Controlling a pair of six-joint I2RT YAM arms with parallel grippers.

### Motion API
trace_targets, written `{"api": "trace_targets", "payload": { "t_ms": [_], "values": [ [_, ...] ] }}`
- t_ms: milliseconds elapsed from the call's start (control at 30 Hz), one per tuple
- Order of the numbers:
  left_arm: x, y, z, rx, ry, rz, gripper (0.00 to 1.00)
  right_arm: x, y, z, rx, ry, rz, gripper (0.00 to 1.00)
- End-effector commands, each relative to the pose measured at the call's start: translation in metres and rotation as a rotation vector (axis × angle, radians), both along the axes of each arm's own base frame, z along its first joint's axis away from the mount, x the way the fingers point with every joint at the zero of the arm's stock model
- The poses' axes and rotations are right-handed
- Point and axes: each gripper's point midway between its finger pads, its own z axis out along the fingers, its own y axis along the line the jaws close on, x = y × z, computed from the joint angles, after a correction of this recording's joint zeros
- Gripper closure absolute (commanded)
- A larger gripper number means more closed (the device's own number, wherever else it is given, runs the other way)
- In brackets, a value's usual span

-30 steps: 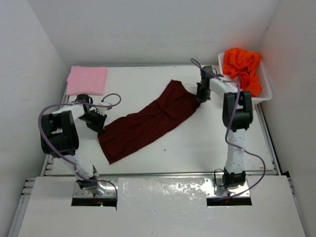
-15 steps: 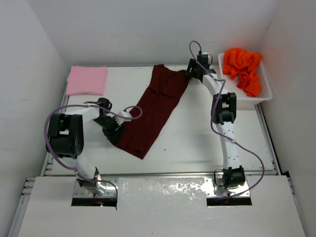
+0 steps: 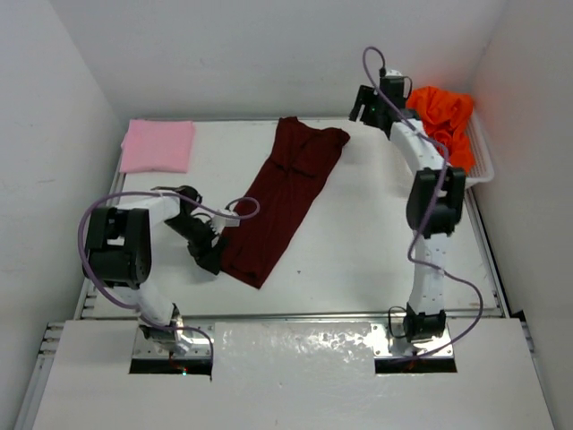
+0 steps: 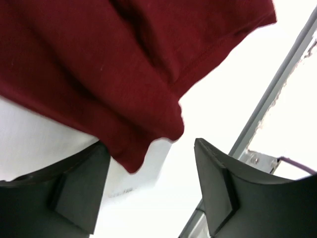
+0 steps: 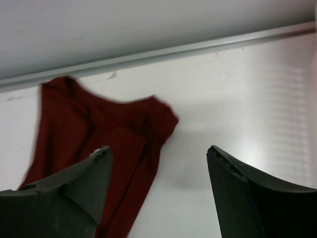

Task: Fold and stack the t-shirts
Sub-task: Rotate the tshirt 90 degrees

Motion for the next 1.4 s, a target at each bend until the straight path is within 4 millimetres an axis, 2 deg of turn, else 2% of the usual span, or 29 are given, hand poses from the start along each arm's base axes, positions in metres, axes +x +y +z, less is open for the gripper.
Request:
{"api": "trace_targets", "payload": {
  "t_ms": [0,33,67,100,133,167,200,233,267,300,367,400,467,500,600,667,767,800,833,867,967,1067,1133,1167,1233,1267,1300,1333,1367],
  "values": [
    [0.005,0.013,0.014,-0.013,-0.013,0.033,0.32,-0.071,0.025,0.096,0.092,-0.031,0.072,0.27],
    [0.022,0.027,0.026,-0.014,-0.043,0.104,0.32,-0.117,0.031,0.038,0.113,0.131,0.088,0.28],
    [0.028,0.034,0.032,-0.010,-0.061,0.127,0.01,-0.152,0.048,0.072,0.140,0.084,0.124,0.29],
    [0.038,0.049,0.039,0.009,-0.084,0.179,0.00,-0.183,0.060,0.058,0.186,0.130,0.128,0.29],
    [0.040,0.060,0.039,0.049,-0.099,0.194,0.00,-0.241,0.084,-0.002,0.188,0.261,0.170,0.29],
    [0.044,0.068,0.042,0.076,-0.132,0.209,0.00,-0.271,0.100,0.015,0.253,0.223,0.177,0.30],
    [0.054,0.080,0.040,0.112,-0.175,0.259,0.00,-0.321,0.105,-0.034,0.262,0.341,0.175,0.30],
    [0.058,0.090,0.039,0.166,-0.199,0.282,0.00,-0.348,0.137,-0.039,0.285,0.335,0.246,0.32],
    [0.064,0.096,0.043,0.191,-0.246,0.307,0.00,-0.367,0.153,-0.042,0.356,0.349,0.236,0.33],
    [0.076,0.102,0.044,0.212,-0.293,0.361,0.00,-0.401,0.177,-0.051,0.373,0.360,0.310,0.36],
    [0.091,0.103,0.053,0.210,-0.360,0.424,0.00,-0.419,0.195,-0.058,0.413,0.367,0.316,0.39],
    [0.105,0.104,0.059,0.196,-0.404,0.497,0.00,-0.442,0.208,-0.071,0.430,0.420,0.331,0.40],
    [0.117,0.103,0.076,0.176,-0.478,0.565,0.00,-0.452,0.228,-0.071,0.489,0.416,0.338,0.40],
    [0.126,0.105,0.084,0.166,-0.516,0.626,0.00,-0.457,0.232,-0.080,0.477,0.427,0.332,0.40],
    [0.142,0.112,0.124,0.163,-0.644,0.710,0.00,-0.475,0.256,-0.089,0.482,0.482,0.368,0.40],
    [0.153,0.121,0.165,0.166,-0.752,0.775,0.00,-0.474,0.273,-0.098,0.566,0.502,0.346,0.40],
    [0.170,0.146,0.221,0.185,-0.861,1.031,0.00,-0.471,0.297,-0.112,0.668,0.542,0.319,0.45],
    [0.171,0.148,0.229,0.183,-0.869,1.046,0.00,-0.472,0.305,-0.112,0.696,0.555,0.329,0.46],
    [0.171,0.146,0.236,0.161,-0.869,1.044,0.00,-0.474,0.307,-0.128,0.704,0.596,0.295,0.48],
    [0.169,0.145,0.242,0.138,-0.858,1.047,0.00,-0.472,0.312,-0.129,0.723,0.603,0.290,0.51],
    [0.166,0.128,0.241,0.058,-0.816,0.992,0.00,-0.473,0.310,-0.143,0.731,0.629,0.245,0.56],
    [0.162,0.115,0.234,0.002,-0.779,0.946,0.04,-0.471,0.296,-0.149,0.704,0.609,0.199,0.68],
    [0.158,0.100,0.235,-0.062,-0.760,0.886,0.11,-0.469,0.289,-0.152,0.676,0.597,0.184,0.84],
    [0.154,0.090,0.235,-0.095,-0.749,0.829,0.17,-0.468,0.284,-0.151,0.676,0.593,0.179,0.98],
    [0.148,0.080,0.236,-0.132,-0.738,0.774,0.20,-0.469,0.275,-0.151,0.675,0.587,0.171,1.00],
    [0.144,0.074,0.234,-0.135,-0.735,0.727,0.22,-0.475,0.261,-0.159,0.654,0.596,0.158,1.00],
    [0.141,0.066,0.233,-0.145,-0.736,0.687,0.25,-0.471,0.254,-0.152,0.667,0.579,0.155,1.00],
    [0.134,0.047,0.219,-0.144,-0.717,0.608,0.26,-0.475,0.244,-0.153,0.656,0.579,0.163,1.00],
    [0.131,0.034,0.211,-0.135,-0.714,0.561,0.27,-0.486,0.221,-0.165,0.626,0.597,0.138,1.00]
  ]
}}
